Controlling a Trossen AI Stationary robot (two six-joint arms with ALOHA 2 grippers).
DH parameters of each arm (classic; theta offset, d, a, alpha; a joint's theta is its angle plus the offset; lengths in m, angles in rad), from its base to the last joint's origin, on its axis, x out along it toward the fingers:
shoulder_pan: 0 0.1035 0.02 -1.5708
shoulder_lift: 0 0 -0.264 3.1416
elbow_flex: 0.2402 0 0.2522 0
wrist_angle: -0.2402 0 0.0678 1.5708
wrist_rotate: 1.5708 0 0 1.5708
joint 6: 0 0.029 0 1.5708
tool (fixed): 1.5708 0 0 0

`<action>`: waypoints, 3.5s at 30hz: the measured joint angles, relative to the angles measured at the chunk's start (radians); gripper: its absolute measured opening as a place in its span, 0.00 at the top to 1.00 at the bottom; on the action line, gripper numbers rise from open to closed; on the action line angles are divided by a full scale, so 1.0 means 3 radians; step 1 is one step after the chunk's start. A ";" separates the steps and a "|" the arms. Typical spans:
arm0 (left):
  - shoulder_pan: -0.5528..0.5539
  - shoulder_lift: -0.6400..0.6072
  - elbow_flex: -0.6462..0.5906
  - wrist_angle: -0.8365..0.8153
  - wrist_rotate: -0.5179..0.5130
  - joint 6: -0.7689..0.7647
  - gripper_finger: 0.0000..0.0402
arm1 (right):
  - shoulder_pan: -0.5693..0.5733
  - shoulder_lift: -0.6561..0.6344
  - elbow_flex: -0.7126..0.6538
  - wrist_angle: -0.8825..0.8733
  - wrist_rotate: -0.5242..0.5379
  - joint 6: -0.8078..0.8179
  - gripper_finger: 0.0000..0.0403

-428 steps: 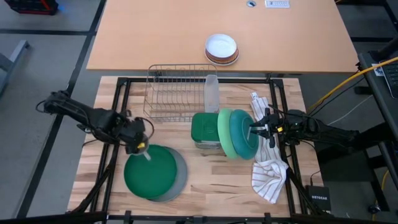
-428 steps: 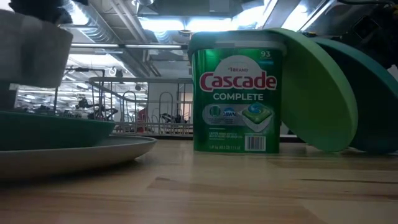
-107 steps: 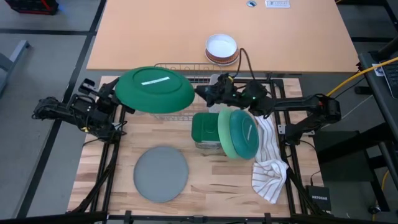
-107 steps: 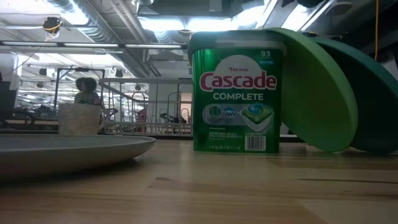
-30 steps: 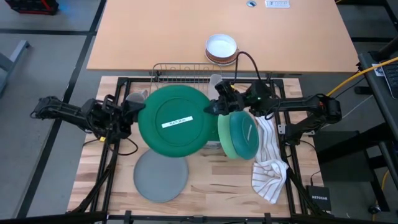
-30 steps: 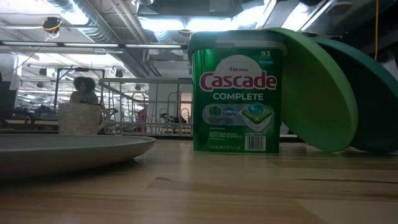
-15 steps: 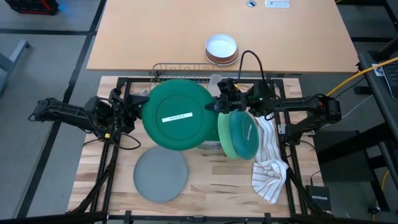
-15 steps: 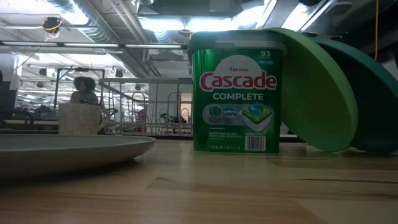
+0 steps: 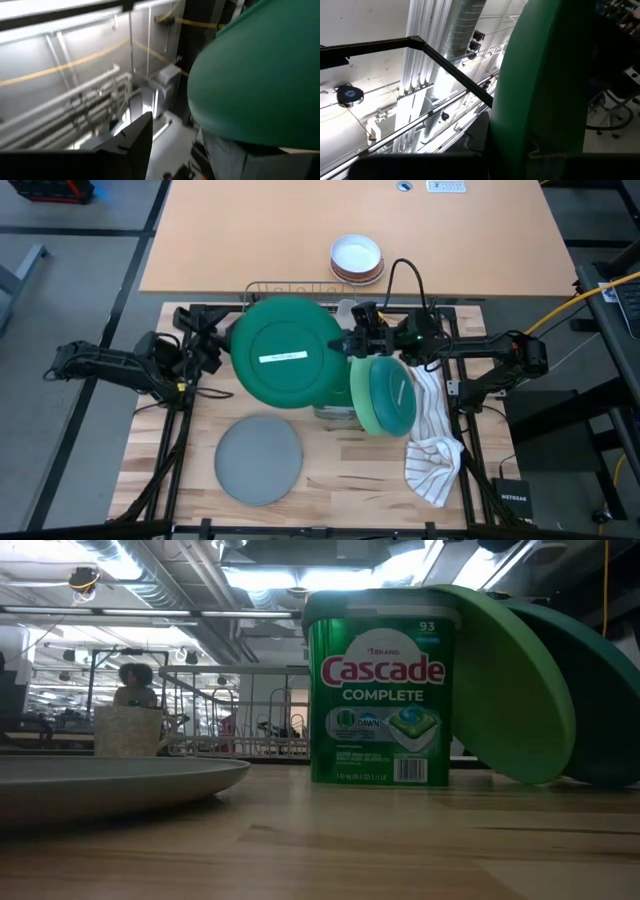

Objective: Sort dishes
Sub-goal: Put the green plate into the dish rack

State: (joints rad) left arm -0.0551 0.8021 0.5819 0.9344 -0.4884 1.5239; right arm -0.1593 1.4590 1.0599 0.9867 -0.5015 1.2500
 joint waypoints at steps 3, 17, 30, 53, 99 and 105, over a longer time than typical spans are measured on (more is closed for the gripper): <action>0.0041 -0.0003 0.0000 -0.0003 -0.0168 -0.0054 0.61 | 0.0000 0.0000 -0.0001 0.0004 0.0033 -0.0005 0.92; 0.0103 -0.0011 0.0009 -0.0608 -0.0806 -0.0843 0.61 | 0.0004 0.0003 -0.0005 0.0388 0.0166 0.0007 0.92; -0.0207 -0.0011 0.0009 -0.2607 -0.0974 -0.3894 0.61 | -0.0284 -0.0005 0.0541 -0.0602 0.0363 -0.0509 0.92; -0.1511 -0.0003 0.0005 -0.3702 -0.0246 -0.6193 0.61 | -0.0371 0.0878 0.1477 -0.1908 0.1446 -0.0865 0.92; -0.2617 -0.0013 0.0005 -0.4484 0.0201 -0.7262 0.61 | -0.0280 0.2242 0.2700 -0.3240 0.2369 -0.0353 0.92; -0.2617 -0.0004 0.0005 -0.4481 0.0198 -0.7262 0.61 | -0.0268 0.2330 0.2702 -0.3181 0.2412 -0.0367 0.92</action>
State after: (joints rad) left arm -0.8402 0.8007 0.5835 -0.4099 -0.4289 -0.6548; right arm -0.2398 2.1579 1.8706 0.0324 0.2222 1.1399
